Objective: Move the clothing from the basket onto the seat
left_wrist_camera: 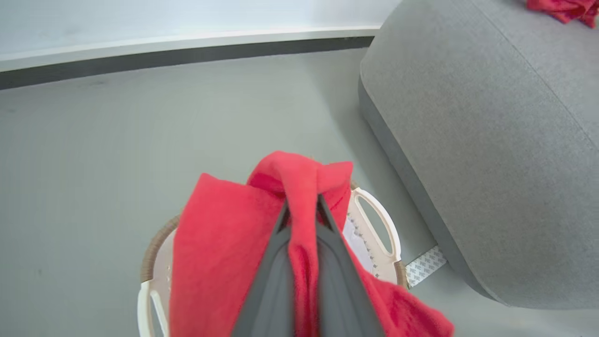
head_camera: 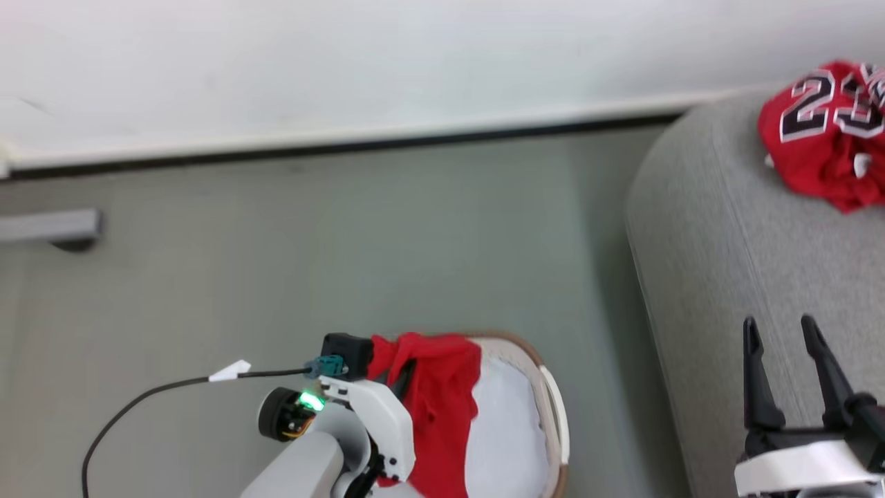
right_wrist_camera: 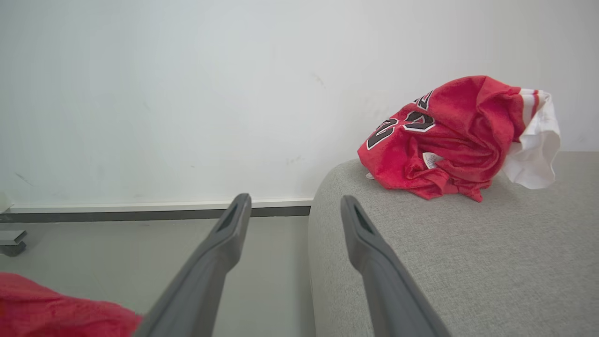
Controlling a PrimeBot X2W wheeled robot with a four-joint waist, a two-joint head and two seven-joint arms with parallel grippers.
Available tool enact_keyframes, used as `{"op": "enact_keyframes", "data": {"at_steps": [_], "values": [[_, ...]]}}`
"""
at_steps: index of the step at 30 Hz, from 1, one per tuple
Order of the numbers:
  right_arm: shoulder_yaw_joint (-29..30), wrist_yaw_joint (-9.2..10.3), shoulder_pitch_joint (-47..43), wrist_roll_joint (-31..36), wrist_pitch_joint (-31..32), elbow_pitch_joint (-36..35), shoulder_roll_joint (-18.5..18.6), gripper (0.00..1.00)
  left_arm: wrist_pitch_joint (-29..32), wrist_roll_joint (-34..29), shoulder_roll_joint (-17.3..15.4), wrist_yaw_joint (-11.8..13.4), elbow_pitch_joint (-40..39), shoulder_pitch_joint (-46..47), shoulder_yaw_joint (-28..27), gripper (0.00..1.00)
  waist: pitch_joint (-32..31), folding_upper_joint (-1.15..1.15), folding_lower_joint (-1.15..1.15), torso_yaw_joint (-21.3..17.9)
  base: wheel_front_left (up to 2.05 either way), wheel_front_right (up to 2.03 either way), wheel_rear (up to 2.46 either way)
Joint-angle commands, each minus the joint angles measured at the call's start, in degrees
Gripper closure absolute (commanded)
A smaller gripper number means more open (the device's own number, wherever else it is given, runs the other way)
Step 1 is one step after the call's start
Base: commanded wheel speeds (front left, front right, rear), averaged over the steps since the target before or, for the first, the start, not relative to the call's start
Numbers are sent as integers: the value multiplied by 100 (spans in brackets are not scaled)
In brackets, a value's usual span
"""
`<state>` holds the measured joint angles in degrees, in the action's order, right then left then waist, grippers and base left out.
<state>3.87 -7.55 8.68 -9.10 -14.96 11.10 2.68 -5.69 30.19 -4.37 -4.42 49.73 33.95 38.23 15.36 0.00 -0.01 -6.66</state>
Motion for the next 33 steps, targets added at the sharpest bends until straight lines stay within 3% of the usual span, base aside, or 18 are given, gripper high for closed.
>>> {"op": "enact_keyframes", "data": {"at_steps": [1,13,23,33], "values": [[34,11,-150,67,-10,59,17,0,-66,73,-84,65,-160,-116,-42,100,-563,0,1,327,0,0,0],[57,11,-747,151,-10,269,16,0,178,84,-559,757,-1882,-414,-276,100,-1575,0,1,687,0,0,0],[8,11,-1051,124,-10,218,16,0,612,-7,-1190,1267,-3325,-569,-522,100,-1932,0,1,775,0,0,0],[-38,11,-1379,98,-10,12,16,0,961,-28,-1564,1558,-4134,-793,-622,100,-2028,0,1,777,0,0,0]]}}
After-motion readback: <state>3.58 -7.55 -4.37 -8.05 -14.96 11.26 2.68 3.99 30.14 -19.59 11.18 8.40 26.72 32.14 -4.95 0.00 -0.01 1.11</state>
